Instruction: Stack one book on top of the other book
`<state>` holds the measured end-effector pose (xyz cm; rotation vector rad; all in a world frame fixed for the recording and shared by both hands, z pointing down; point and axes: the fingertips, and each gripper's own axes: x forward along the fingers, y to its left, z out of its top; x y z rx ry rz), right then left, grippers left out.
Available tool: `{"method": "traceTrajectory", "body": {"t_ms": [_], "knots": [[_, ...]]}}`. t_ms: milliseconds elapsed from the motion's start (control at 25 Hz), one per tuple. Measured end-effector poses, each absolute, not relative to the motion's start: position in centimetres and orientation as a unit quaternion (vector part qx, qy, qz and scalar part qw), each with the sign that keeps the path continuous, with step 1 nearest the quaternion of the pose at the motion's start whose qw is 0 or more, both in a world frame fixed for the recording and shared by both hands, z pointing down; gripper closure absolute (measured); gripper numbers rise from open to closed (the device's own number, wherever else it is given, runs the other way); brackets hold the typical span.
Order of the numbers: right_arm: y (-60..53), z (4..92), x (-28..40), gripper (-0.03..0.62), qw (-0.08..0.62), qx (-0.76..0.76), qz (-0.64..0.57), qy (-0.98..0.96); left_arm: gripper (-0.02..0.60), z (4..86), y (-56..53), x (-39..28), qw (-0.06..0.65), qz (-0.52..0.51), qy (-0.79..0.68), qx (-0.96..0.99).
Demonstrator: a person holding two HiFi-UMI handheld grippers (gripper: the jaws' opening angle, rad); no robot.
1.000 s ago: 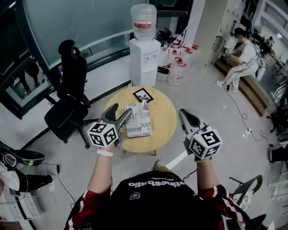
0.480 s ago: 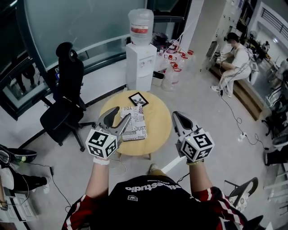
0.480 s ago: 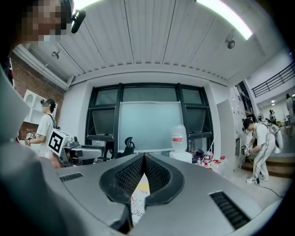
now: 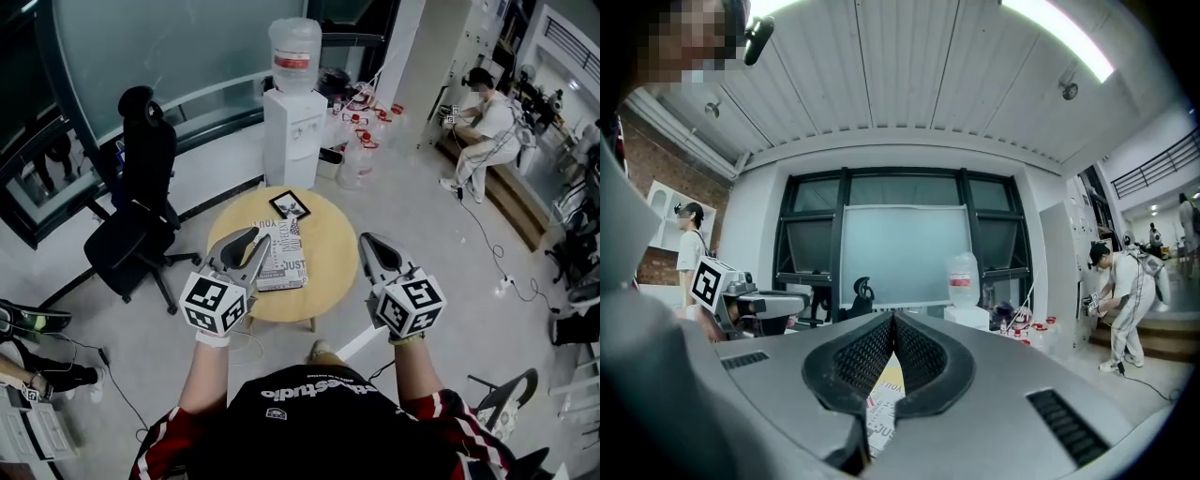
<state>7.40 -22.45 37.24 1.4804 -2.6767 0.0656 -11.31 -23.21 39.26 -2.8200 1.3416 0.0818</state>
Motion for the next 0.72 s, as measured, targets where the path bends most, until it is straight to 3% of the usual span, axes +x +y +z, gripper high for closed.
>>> {"method": "traceTrajectory", "body": {"t_ms": [400,720], "knots": [[-21.59,37.54,7.15,0.565,0.036,0.484,0.027,-0.874,0.545,39.28,-22.35,-12.23,-0.019,0.051,0.425,-0.904],[-21.60,37.10,7.75,0.565,0.031,0.500,0.024,-0.865,0.548,39.22,-22.43,-11.69,-0.023,0.053,0.411,-0.910]]}}
